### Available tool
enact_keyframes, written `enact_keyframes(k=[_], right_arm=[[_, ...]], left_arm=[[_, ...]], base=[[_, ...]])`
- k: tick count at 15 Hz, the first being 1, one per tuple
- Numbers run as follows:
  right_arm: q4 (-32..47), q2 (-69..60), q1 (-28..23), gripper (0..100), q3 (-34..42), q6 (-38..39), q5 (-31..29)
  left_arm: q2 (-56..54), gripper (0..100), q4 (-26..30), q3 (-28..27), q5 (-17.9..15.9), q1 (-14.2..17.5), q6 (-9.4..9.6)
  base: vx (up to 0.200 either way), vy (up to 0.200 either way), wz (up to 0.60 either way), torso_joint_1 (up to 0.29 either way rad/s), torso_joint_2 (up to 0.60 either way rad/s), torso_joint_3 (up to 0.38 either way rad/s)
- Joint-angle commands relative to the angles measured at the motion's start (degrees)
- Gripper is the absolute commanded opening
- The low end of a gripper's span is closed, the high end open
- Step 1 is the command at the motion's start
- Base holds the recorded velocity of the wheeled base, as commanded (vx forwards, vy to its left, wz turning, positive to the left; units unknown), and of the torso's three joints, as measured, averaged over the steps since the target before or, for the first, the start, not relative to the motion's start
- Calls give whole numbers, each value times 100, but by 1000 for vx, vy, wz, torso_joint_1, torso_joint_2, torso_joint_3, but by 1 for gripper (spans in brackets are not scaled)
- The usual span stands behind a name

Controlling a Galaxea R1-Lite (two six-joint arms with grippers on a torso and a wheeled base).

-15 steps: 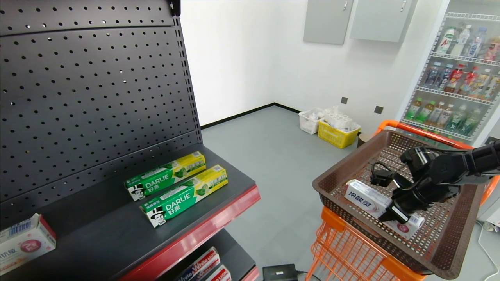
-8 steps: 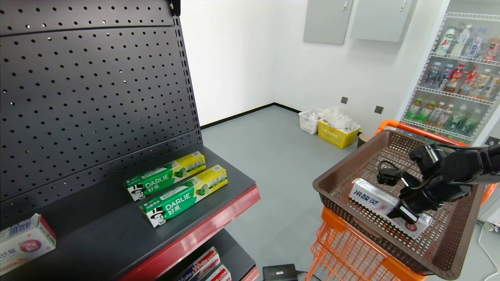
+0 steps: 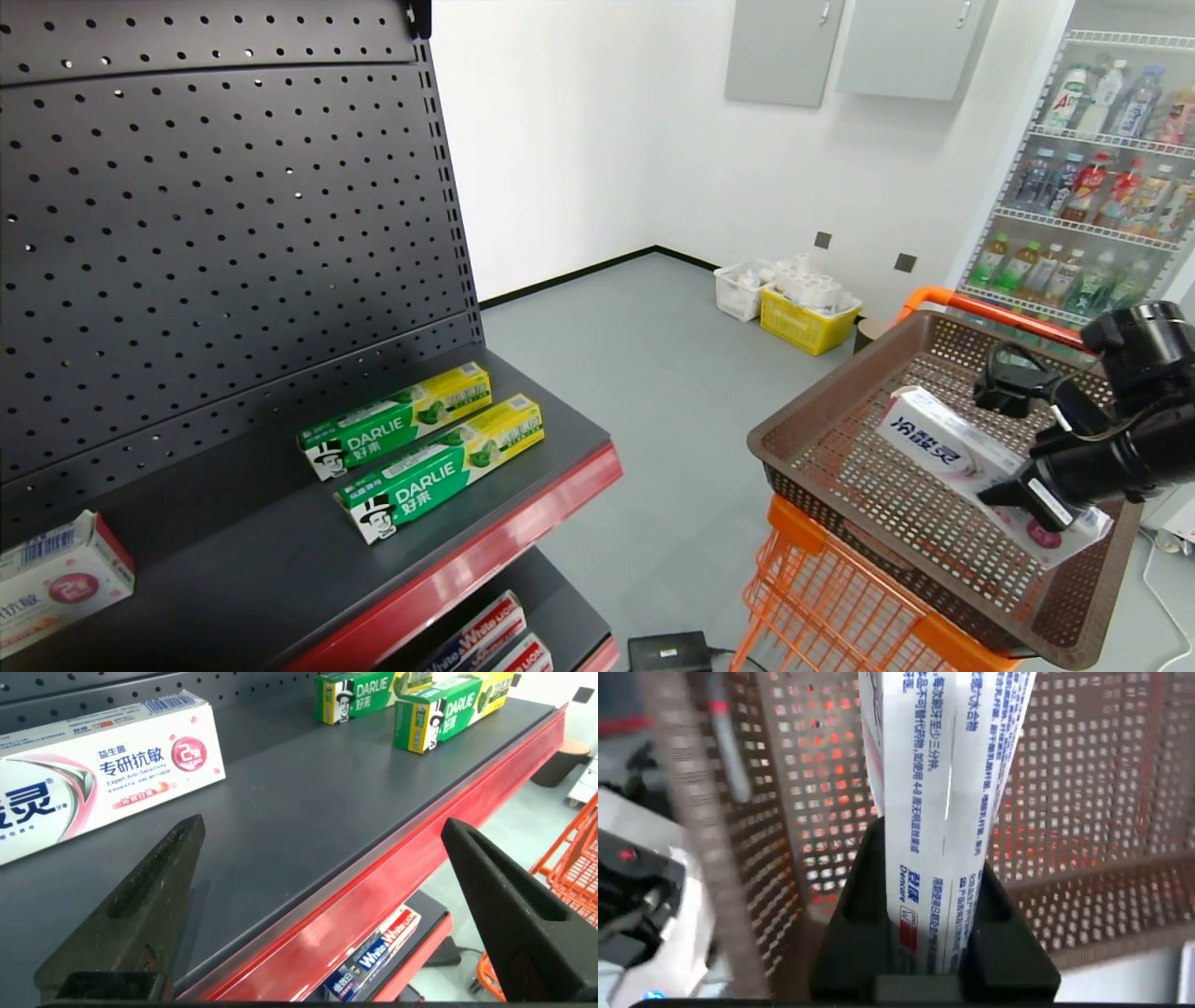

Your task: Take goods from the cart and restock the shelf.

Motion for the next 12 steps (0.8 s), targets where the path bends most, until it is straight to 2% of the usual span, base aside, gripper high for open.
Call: enact_keyframes(k=[1, 4, 5, 8, 12], right_arm=[[-31, -1410, 215, 0, 622, 619, -1], [-102, -2544, 602, 0, 1175, 1613, -54], [-137, -2983, 681, 0, 1386, 1990, -344], [-163, -4108, 593, 0, 1958, 2351, -519], [-181, -5304, 321, 0, 2318, 2694, -519]], left_arm=[[-1, 100, -4, 1, 2, 0, -6], [-1, 100, -4, 1, 2, 0, -6], [-1, 100, -4, 1, 2, 0, 3], [-1, 100, -4, 1, 2, 0, -6], [-1, 100, -4, 1, 2, 0, 3]], base=[[0, 0, 0, 0, 0, 0], [0, 0, 0, 0, 0, 0], [0, 0, 0, 0, 0, 0], [0, 0, 0, 0, 0, 0], [0, 0, 0, 0, 0, 0]])
